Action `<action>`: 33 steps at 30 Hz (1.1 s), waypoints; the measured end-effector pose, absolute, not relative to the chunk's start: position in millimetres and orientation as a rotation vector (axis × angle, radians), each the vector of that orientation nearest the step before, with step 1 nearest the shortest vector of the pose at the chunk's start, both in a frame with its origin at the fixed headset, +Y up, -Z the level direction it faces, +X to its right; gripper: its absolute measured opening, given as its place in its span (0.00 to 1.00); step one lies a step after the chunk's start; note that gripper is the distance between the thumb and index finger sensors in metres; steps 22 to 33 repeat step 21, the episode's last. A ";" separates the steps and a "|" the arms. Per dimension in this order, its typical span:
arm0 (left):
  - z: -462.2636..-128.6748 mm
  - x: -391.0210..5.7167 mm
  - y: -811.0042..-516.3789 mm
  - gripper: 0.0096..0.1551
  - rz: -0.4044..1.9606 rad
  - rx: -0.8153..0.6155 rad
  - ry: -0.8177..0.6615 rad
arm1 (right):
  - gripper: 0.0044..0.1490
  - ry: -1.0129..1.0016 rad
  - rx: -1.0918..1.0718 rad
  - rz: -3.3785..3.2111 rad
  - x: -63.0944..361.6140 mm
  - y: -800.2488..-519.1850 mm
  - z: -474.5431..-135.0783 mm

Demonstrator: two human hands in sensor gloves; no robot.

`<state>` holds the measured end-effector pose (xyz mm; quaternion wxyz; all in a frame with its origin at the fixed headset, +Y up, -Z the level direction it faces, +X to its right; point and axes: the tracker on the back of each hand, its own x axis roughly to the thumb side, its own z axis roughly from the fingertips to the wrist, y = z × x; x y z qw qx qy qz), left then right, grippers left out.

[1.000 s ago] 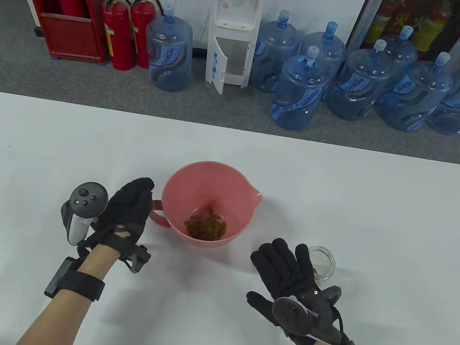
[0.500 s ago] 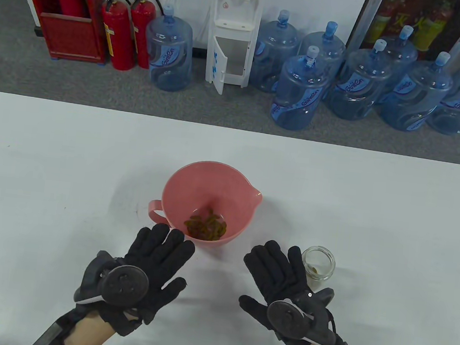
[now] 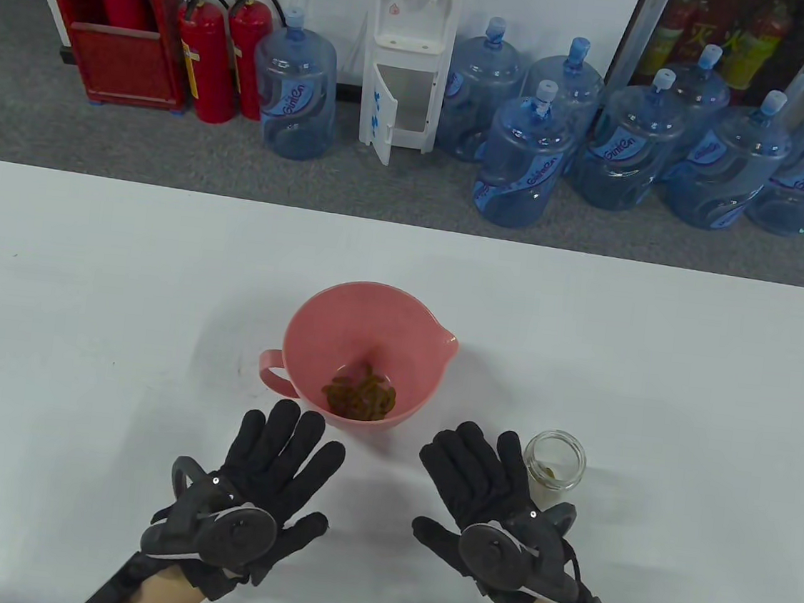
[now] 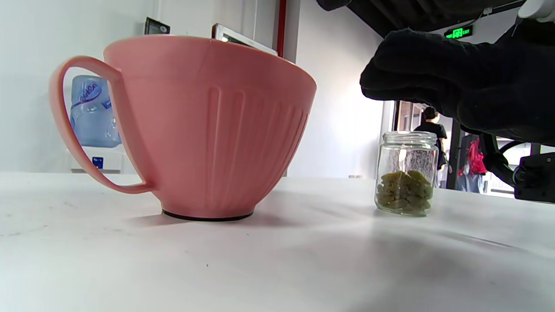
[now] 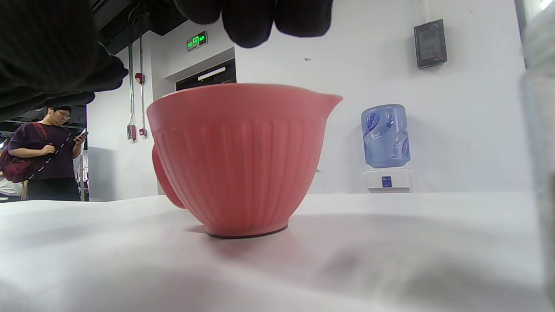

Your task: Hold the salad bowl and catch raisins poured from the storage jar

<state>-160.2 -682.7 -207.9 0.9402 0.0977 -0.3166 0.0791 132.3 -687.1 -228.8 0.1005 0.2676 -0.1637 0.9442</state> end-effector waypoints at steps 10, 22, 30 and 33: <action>-209.4 -162.2 -683.0 0.44 0.195 0.192 -0.643 | 0.59 -0.466 0.799 2.790 132.2 -686.1 -228.1; -209.6 -164.4 -681.9 0.44 0.209 0.190 -0.643 | 0.59 -0.471 0.798 2.787 132.9 -684.3 -226.6; -209.6 -164.4 -681.9 0.44 0.209 0.190 -0.643 | 0.59 -0.471 0.798 2.787 132.9 -684.3 -226.6; -209.6 -164.4 -681.9 0.44 0.209 0.190 -0.643 | 0.59 -0.471 0.798 2.787 132.9 -684.3 -226.6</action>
